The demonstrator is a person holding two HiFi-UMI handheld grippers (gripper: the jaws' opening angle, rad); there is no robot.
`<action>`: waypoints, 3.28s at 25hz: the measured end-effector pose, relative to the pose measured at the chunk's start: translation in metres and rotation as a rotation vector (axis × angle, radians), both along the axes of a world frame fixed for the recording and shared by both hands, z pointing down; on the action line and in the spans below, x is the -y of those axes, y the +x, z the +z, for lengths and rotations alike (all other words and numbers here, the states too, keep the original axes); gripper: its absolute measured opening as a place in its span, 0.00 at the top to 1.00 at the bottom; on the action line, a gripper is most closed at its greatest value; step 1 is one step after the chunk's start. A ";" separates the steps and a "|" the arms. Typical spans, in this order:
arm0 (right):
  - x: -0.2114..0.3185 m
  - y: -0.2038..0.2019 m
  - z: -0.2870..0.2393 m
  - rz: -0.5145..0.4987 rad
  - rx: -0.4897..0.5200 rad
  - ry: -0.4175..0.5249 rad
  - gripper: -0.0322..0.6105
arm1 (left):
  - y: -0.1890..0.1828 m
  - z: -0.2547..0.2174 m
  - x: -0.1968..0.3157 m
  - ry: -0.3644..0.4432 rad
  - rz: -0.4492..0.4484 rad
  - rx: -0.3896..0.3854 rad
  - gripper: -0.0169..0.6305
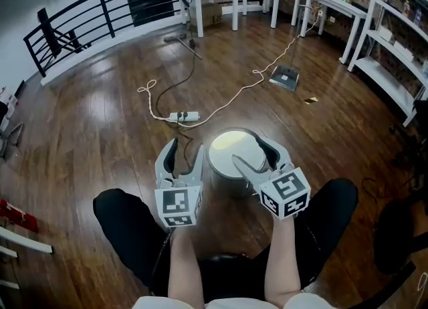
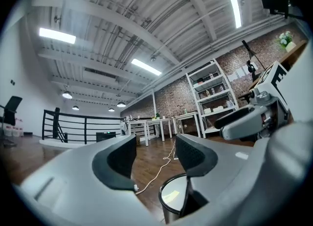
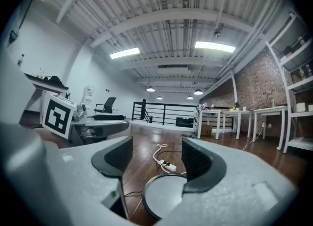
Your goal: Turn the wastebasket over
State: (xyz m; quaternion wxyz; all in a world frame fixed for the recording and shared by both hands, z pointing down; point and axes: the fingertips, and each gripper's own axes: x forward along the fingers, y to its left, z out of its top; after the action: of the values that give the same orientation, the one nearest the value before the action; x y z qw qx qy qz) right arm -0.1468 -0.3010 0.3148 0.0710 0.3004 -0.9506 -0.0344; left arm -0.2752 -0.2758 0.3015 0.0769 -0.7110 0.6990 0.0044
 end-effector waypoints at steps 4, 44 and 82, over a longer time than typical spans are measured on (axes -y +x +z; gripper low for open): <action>0.015 -0.024 0.040 -0.029 -0.107 -0.087 0.48 | -0.016 0.030 0.017 -0.070 -0.006 -0.034 0.55; 0.077 -0.106 0.193 -0.214 -0.364 -0.446 0.86 | -0.076 0.120 0.034 -0.203 -0.112 -0.152 0.65; 0.137 0.056 0.275 0.241 -0.082 -0.610 0.68 | -0.072 0.315 0.049 -0.658 -0.080 -0.450 0.37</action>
State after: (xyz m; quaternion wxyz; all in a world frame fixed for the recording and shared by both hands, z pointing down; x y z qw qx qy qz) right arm -0.0906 -0.4382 0.5893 0.1995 0.3742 -0.8709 0.2483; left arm -0.3469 -0.3249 0.6164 -0.3098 -0.6510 0.6897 -0.0673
